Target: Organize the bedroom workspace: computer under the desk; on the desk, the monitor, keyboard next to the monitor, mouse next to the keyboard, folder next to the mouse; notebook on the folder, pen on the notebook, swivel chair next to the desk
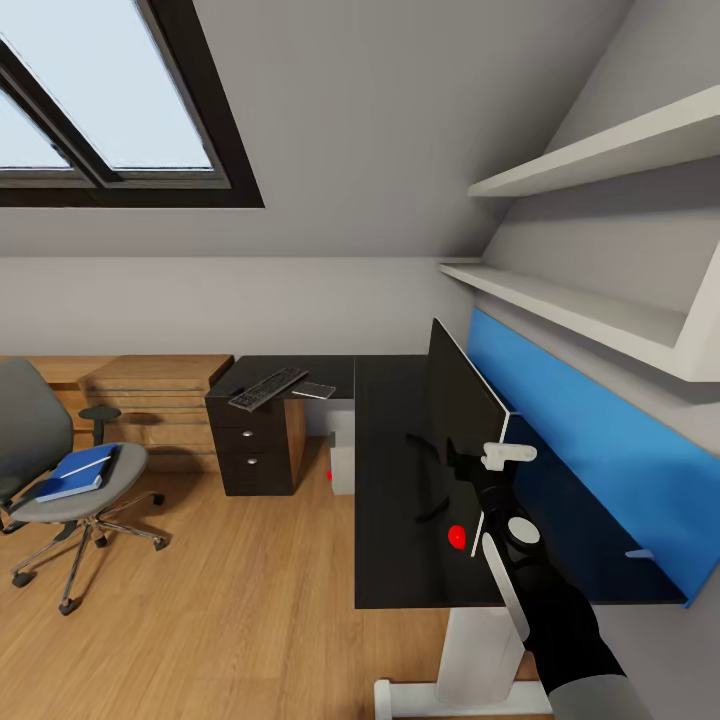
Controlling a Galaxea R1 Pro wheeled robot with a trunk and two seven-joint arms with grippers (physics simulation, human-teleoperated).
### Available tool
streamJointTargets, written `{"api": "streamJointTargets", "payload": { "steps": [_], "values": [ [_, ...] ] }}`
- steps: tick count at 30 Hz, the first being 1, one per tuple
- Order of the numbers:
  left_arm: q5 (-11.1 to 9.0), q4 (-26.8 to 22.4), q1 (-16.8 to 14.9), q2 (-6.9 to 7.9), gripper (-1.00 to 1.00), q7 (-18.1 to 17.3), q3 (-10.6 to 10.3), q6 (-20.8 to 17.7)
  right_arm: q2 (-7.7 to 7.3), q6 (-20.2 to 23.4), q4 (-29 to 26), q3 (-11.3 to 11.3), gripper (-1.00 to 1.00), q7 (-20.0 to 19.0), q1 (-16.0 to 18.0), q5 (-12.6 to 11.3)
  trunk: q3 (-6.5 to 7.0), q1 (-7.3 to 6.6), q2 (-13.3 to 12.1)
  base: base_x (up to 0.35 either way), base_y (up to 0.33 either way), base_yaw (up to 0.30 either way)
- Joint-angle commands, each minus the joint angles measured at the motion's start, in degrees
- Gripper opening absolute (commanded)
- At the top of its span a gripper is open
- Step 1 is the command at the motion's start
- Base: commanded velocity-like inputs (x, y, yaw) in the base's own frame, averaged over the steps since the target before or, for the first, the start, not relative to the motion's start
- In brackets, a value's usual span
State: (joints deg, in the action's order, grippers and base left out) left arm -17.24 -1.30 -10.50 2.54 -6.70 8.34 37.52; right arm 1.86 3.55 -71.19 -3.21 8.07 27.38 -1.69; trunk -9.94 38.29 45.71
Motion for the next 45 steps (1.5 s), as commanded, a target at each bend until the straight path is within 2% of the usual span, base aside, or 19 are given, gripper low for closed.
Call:
{"api": "streamJointTargets", "payload": {
  "steps": [1, 45],
  "values": [
    [-0.2, 0.1, 0.0, 0.01, 1.00, -0.6, 0.4, 0.1, -0.02, 0.3, -0.1, -0.1, 1.00, 0.4, 0.0, -0.2, -0.09, 0.01, 0.1, 0.000, 0.000, 0.000],
    [-0.3, 0.1, 0.0, 0.01, 1.00, -0.6, 0.4, 0.1, -0.02, 0.2, 0.8, -0.1, 1.00, 0.3, 0.0, -0.2, -0.09, 0.01, 0.1, -0.019, 0.000, 0.000]
  ]
}}
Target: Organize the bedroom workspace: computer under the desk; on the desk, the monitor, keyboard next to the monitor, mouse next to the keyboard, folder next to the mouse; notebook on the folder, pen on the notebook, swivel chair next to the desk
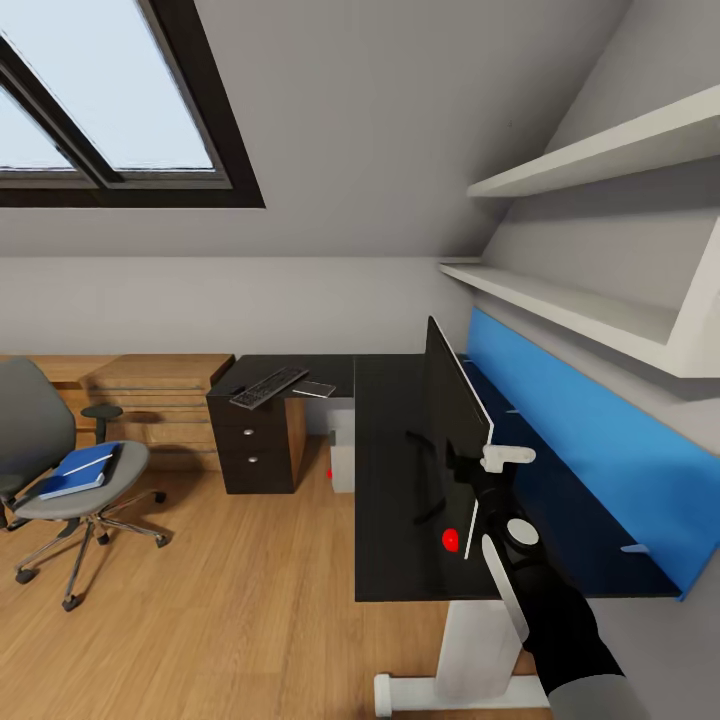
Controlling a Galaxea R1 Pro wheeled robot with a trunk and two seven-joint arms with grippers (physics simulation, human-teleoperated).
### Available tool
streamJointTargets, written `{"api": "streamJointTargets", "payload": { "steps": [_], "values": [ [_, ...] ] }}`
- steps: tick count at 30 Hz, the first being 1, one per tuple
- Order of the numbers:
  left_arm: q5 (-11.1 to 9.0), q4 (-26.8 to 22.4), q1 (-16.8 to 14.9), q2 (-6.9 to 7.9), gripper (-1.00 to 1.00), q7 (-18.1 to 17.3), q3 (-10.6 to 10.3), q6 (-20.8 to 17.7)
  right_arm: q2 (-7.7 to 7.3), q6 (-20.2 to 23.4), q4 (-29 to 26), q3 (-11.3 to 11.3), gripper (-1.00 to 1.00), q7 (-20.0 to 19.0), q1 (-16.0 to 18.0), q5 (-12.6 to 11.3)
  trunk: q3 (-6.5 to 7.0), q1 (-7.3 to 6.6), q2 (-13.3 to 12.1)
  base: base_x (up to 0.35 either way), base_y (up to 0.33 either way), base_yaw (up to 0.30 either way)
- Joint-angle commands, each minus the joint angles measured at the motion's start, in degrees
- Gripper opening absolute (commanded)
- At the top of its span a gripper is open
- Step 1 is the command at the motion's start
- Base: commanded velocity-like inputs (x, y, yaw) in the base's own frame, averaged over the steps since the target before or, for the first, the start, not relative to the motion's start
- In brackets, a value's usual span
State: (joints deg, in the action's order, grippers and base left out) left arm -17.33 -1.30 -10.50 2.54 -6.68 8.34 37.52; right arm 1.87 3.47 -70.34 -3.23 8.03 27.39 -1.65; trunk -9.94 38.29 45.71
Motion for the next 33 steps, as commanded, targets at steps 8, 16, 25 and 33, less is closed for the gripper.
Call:
{"api": "streamJointTargets", "payload": {
  "steps": [8, 16, 25, 33],
  "values": [
    [-0.3, 0.1, 0.0, 0.01, 1.00, -0.6, 0.4, 0.1, -0.02, 0.3, 0.5, -0.1, 1.00, 0.3, 0.0, -0.1, -0.09, 0.01, 0.1, -0.032, 0.000, 0.000],
    [-0.3, 0.1, 0.0, 0.01, 1.00, -0.6, 0.4, 0.1, -0.02, 0.3, 0.7, -0.1, 1.00, 0.3, 0.0, -0.1, -0.09, 0.01, 0.1, -0.211, 0.000, 0.000],
    [-0.3, 0.1, 0.0, 0.01, 1.00, -0.6, 0.4, 0.1, -0.02, 0.3, 0.7, -0.1, 1.00, 0.3, 0.0, 0.7, -0.09, 0.01, 0.1, -0.251, 0.000, 0.000],
    [-0.3, 0.1, 0.0, 0.01, 1.00, -0.6, 0.4, 0.1, -0.02, 0.4, 0.8, -0.1, 1.00, 0.3, 0.0, 0.8, -0.09, 0.01, 0.1, -0.251, 0.000, 0.000]
  ]
}}
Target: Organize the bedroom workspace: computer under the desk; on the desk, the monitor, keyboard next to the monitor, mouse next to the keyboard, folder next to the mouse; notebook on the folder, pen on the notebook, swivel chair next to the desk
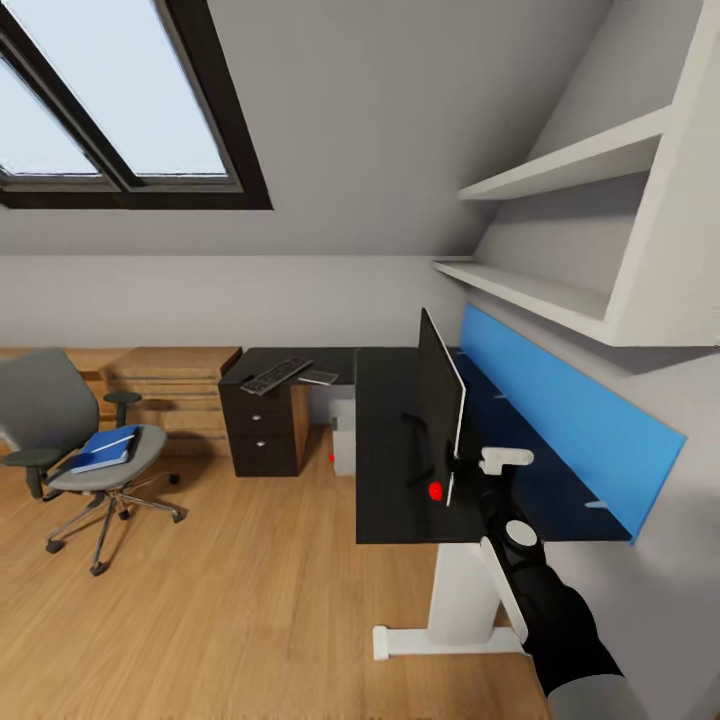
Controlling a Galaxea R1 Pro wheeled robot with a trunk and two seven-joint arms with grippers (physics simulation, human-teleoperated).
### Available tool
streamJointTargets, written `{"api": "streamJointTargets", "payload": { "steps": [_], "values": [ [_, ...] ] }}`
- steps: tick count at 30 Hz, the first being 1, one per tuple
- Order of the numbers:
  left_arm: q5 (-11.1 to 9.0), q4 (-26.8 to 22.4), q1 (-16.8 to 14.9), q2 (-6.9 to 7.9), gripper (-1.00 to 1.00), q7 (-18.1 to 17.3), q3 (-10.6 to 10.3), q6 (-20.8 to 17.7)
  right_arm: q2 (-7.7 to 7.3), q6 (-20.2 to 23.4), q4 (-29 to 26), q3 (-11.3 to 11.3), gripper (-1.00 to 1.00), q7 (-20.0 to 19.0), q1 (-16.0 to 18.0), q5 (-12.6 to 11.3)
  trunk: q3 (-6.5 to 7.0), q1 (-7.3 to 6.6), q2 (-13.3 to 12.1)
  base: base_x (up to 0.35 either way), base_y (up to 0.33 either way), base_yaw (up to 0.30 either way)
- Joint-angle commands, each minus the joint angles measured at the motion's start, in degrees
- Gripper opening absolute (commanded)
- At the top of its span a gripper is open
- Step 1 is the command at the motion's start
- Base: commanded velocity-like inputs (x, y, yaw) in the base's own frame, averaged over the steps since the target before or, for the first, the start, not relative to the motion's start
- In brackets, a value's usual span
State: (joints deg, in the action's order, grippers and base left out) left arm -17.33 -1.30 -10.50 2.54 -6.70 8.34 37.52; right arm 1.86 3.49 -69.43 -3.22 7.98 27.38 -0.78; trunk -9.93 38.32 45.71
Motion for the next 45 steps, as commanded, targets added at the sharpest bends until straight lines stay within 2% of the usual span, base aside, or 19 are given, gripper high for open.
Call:
{"api": "streamJointTargets", "payload": {
  "steps": [1, 12, 19, 29, 38, 42, 45],
  "values": [
    [-0.3, 0.1, 0.0, 0.00, 1.00, -0.6, 0.5, 0.1, -0.02, 0.3, 0.0, -0.1, 1.00, 0.4, 0.0, -0.1, -0.09, -0.02, 0.1, -0.246, 0.000, 0.000],
    [-0.3, 0.1, 0.0, -0.07, 1.00, -0.6, 0.5, 0.1, 0.06, 0.2, 2.1, -0.2, 1.00, 0.4, 0.0, 0.8, -0.09, -0.02, 0.1, -0.247, 0.000, 0.000],
    [-0.3, 0.1, 0.0, -0.08, 1.00, -0.5, 0.5, 0.1, 0.15, -2.7, 5.7, -0.5, 1.00, 0.4, 0.0, 0.9, -0.09, -0.02, 0.1, -0.280, 0.000, 0.000],
    [-0.3, 0.1, 0.0, -0.07, 1.00, -0.2, 0.5, -0.2, 0.40, -4.8, 11.7, -3.8, 1.00, 0.6, 0.0, 0.9, -0.09, -0.02, 0.1, -0.322, 0.000, 0.000],
    [-0.3, 0.1, 0.0, 0.01, 1.00, -0.2, 0.5, -0.3, 0.50, -5.6, 21.5, -4.4, 1.00, 0.6, 0.0, 0.6, -0.09, -0.02, 0.1, -0.330, 0.000, 0.000],
    [-0.3, 0.1, 0.0, 0.02, 1.00, -0.1, 0.4, -0.4, 0.51, -8.2, 28.4, -4.4, 1.00, 0.6, 0.0, 0.5, -0.09, -0.02, 0.1, -0.331, 0.000, 0.000],
    [-0.2, 0.1, 0.0, 0.01, 1.00, -0.1, 0.4, -0.5, 0.56, -12.2, 35.1, -4.5, 1.00, 0.6, 0.0, 0.4, -0.09, -0.02, 0.1, -0.331, 0.000, 0.000]
  ]
}}
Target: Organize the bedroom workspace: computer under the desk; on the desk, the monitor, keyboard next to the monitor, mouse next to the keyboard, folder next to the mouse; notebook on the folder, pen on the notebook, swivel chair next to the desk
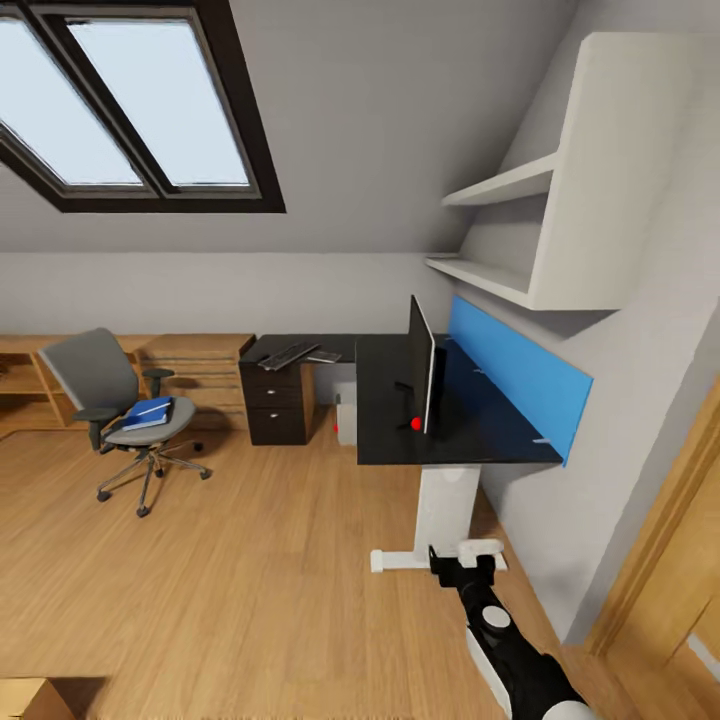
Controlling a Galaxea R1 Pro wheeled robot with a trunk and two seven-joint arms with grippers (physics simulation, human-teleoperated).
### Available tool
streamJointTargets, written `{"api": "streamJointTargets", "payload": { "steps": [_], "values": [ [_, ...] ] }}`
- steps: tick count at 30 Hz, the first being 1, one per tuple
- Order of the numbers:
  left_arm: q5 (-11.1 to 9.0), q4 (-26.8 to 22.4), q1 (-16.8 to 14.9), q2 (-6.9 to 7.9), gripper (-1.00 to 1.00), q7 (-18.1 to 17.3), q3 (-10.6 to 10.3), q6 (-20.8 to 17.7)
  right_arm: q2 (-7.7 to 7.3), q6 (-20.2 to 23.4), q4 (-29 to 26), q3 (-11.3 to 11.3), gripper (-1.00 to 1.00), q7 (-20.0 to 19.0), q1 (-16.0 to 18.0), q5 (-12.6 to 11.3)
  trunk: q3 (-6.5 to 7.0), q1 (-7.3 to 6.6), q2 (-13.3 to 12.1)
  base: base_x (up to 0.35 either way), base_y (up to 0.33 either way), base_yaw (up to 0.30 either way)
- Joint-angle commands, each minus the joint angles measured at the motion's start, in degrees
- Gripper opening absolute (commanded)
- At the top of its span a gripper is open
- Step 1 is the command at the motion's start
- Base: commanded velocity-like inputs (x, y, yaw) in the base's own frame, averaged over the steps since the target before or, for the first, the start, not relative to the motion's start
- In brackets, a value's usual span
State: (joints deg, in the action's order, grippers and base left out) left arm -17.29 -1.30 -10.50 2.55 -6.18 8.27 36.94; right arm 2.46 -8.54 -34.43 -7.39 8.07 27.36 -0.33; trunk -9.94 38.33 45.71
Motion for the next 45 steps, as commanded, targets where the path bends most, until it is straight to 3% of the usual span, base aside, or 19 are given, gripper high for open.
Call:
{"api": "streamJointTargets", "payload": {
  "steps": [1, 10, 20, 29, 33, 38, 45],
  "values": [
    [-0.2, 0.1, 0.0, 0.00, 1.00, -0.6, 0.4, 0.1, -0.02, -1.2, 1.8, -0.3, 1.00, 0.5, 0.1, 0.0, -0.08, -0.03, 0.1, -0.330, 0.000, 0.000],
    [-0.1, 0.1, 0.0, -0.05, 1.00, -0.9, 0.4, 0.1, 0.02, -11.4, 20.5, -0.3, 1.00, 0.4, 0.1, -0.1, -0.08, -0.03, 0.1, -0.200, 0.000, 0.000],
    [-0.1, 0.1, 0.0, -0.06, 1.00, -0.7, 0.3, 0.0, -0.10, -15.2, 33.0, -0.1, 1.00, 0.4, 0.1, -0.3, 0.10, -0.25, -0.3, -0.017, 0.000, 0.000],
    [-0.2, 0.1, 0.0, -0.02, 1.00, -0.5, 0.4, -0.9, -0.18, -15.4, 35.2, 0.0, 1.00, 0.3, 0.0, -2.2, 1.71, -2.22, -3.9, -0.001, 0.000, 0.000],
    [-0.2, 0.0, 0.0, 0.04, 1.00, -0.6, 0.4, -4.1, 0.11, -15.4, 35.6, -0.1, 1.00, 0.3, -0.7, -2.5, 2.43, -3.10, -5.5, 0.000, 0.000, 0.000],
    [-0.3, 0.0, 0.0, 0.20, 1.00, -0.6, 0.4, -7.0, 0.86, -15.4, 35.7, -0.1, 1.00, 0.3, -1.4, -2.6, 3.33, -4.20, -7.6, 0.000, 0.000, 0.000],
    [-0.3, 0.0, 0.0, 0.23, 1.00, -0.8, 0.5, -7.8, 2.64, -15.4, 35.8, -0.1, 1.00, 0.3, -1.6, -2.7, 3.33, -4.20, -7.6, 0.000, 0.000, -0.037]
  ]
}}
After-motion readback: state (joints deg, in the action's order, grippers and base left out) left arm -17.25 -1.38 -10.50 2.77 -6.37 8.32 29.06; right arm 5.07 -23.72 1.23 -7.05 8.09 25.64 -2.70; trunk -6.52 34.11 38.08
